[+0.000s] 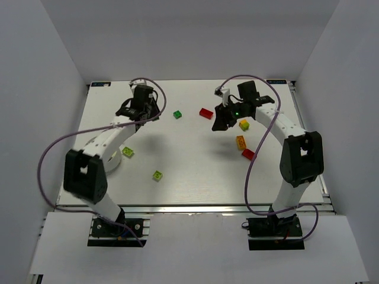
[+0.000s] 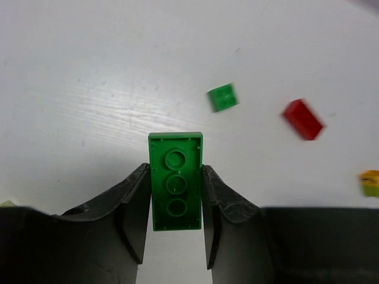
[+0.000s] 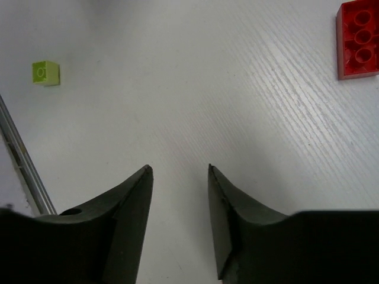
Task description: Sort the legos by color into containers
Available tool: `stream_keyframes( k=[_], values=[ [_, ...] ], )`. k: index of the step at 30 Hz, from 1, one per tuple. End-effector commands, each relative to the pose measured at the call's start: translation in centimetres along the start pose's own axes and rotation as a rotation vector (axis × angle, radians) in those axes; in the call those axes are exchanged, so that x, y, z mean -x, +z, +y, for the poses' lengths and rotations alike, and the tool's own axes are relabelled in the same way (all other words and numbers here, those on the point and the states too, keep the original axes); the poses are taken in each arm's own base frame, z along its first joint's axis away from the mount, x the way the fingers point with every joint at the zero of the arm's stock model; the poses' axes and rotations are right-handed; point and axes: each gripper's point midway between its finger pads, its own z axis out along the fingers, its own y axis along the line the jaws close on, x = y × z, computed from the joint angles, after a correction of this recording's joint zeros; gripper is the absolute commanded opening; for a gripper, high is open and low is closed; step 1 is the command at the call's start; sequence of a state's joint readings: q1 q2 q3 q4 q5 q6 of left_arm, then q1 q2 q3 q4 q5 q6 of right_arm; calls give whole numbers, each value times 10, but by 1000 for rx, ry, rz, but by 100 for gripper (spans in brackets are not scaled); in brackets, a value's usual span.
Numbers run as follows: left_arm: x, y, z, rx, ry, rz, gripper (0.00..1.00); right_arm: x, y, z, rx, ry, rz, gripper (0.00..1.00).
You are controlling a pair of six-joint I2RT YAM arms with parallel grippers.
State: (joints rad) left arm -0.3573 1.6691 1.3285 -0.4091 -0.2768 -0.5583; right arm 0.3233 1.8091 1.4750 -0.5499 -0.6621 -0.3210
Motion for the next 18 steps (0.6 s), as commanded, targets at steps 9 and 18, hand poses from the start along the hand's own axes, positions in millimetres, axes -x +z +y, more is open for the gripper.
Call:
stream_keyframes(
  k=[9,18],
  values=[
    [15,-123,49,-33,-171,-162,3,32,9,59,128,-204,-21,24],
    [15,-161,137,75,-351,-243,2,37,20,78,159,-231,-23,22]
  ],
)
